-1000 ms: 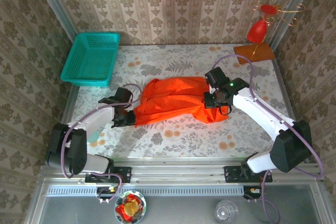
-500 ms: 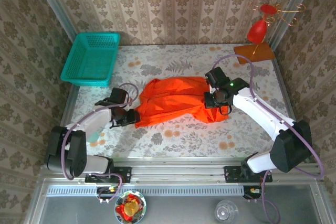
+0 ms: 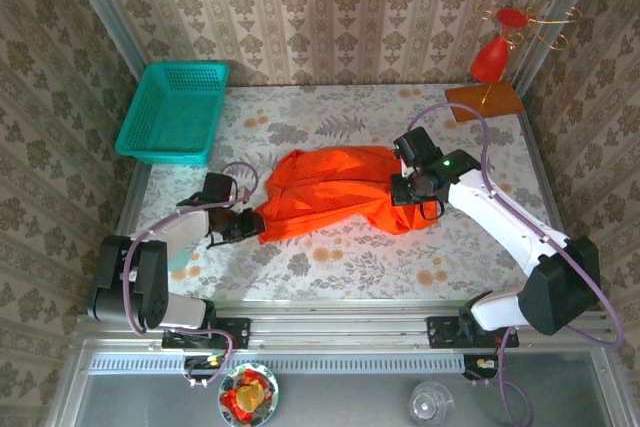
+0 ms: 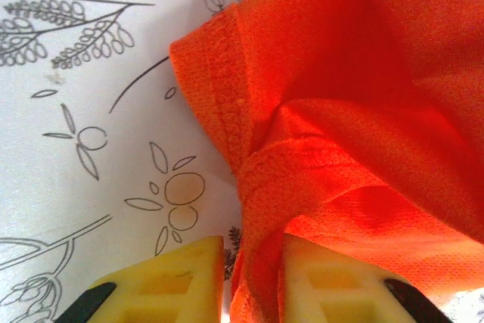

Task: Fold the inside-out t-shirt

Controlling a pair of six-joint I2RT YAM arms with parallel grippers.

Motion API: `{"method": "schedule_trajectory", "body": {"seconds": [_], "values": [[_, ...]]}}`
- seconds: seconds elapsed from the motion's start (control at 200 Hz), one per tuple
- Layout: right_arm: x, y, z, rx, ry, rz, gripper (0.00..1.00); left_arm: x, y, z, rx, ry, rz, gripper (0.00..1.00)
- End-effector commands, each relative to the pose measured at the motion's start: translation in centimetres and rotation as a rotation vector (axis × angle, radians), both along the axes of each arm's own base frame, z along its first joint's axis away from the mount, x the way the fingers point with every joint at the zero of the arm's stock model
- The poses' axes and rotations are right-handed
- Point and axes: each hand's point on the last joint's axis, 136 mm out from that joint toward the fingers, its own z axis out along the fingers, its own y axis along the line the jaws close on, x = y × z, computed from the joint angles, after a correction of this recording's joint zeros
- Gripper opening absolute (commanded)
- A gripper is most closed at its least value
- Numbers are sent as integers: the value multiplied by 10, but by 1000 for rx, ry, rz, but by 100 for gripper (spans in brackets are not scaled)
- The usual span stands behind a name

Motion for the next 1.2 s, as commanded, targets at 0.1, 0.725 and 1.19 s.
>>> {"method": "schedule_trajectory", "body": {"seconds": [0.1, 0.725, 1.19], "values": [[-5, -5, 4, -1, 5, -12, 1, 2, -10, 9, -72, -38, -39, 16], [31, -8, 166, 265, -530, -69, 0, 30, 5, 349, -363, -842, -10, 0], [-41, -108, 442, 130, -1180, -262, 0, 64, -28, 381, -644, -903, -88, 0]]}}
